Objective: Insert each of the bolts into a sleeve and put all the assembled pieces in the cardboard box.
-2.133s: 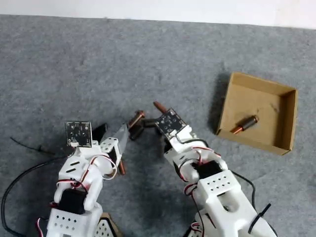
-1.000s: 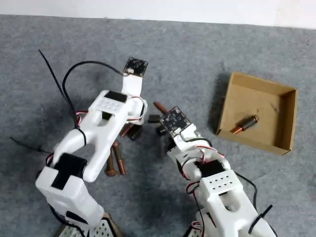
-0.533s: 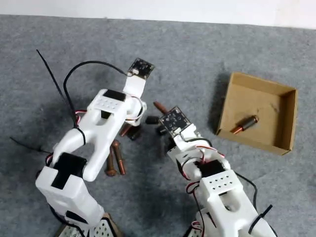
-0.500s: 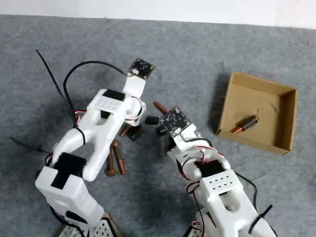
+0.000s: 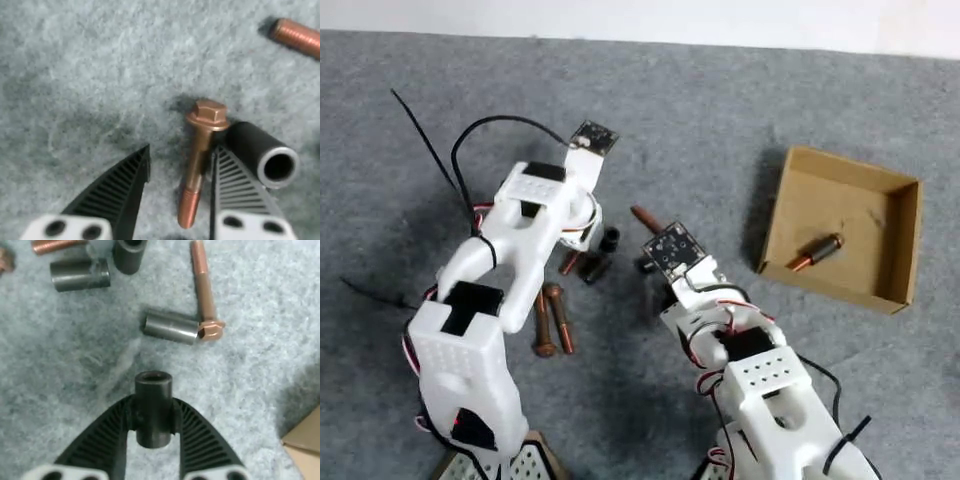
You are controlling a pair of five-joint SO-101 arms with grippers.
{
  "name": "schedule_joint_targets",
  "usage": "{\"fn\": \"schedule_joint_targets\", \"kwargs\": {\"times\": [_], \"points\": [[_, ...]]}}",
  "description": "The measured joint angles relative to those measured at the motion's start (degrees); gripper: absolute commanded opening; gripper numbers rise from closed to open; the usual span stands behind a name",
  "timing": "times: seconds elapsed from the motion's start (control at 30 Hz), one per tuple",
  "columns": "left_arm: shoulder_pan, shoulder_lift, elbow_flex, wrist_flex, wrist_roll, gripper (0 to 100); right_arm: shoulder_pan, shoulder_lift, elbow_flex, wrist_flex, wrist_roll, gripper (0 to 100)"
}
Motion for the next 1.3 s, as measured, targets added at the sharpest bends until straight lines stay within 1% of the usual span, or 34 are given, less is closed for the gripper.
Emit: {"fn": "schedule_joint_targets", "kwargs": {"times": [0.07,0.1,0.17,0.2,0.3,0.57,0.7,0.83,0.97,1.07,1.13,1.2,1.3], "points": [[0.00,0.26,0.00,0.00,0.00,18,0.00,0.00,0.00,0.00,0.00,0.5],[0.00,0.35,0.00,0.00,0.00,14,0.00,0.00,0.00,0.00,0.00,0.5],[0.09,0.53,0.00,0.70,0.00,4,0.00,0.00,0.00,0.00,0.00,0.5],[0.44,0.53,-0.26,1.05,0.00,1,0.00,0.00,0.00,0.00,0.00,0.5],[0.88,1.14,-0.26,1.67,-2.55,1,0.00,0.00,0.00,0.00,0.00,0.5],[0.88,1.14,-0.26,1.76,-3.69,1,0.00,0.00,0.00,0.00,0.00,0.5],[0.62,-3.43,4.66,0.70,-3.69,1,0.00,0.00,0.00,0.00,0.00,0.5],[-0.62,-15.21,19.08,-9.32,-3.87,1,0.00,0.00,0.00,0.00,0.00,0.5],[-1.67,-32.97,37.71,-22.59,-3.78,1,0.00,0.00,0.00,0.00,0.00,0.5],[-1.23,-47.21,51.08,-32.97,-3.78,1,0.00,0.00,0.00,0.00,0.00,0.5],[-1.58,-56.09,58.99,-38.59,-3.78,1,0.00,0.00,0.00,0.00,0.00,0.5],[-1.58,-64.09,65.58,-42.90,-3.78,1,0.00,0.00,0.00,0.00,0.00,0.5],[-1.32,-74.20,72.09,-45.89,-3.78,1,0.00,0.00,0.09,-0.53,0.00,0.5]]}}
